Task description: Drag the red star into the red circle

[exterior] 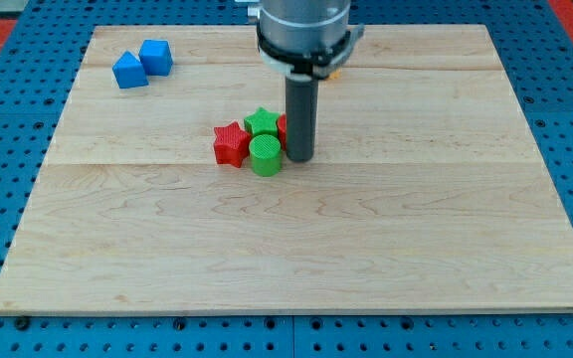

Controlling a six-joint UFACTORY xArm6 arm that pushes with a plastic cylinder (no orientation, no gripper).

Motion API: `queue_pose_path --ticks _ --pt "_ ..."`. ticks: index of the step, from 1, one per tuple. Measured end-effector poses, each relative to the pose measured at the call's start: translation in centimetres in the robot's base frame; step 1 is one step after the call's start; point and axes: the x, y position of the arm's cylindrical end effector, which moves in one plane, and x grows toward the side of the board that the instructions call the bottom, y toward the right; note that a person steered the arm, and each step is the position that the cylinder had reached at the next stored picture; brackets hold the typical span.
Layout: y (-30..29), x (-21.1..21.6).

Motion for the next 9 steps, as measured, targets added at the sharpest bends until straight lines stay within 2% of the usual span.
queue_pose_path --ticks 1,2,3,4,6,8,9 --pt "0.0 -5.3" --pt "0.3 -7.1" --pt "7.4 1.6" --pt "3.1 8.6" --pt "-9.9 2.5" --pt "-9.4 -1.0" --pt "-6.8 -4.9"
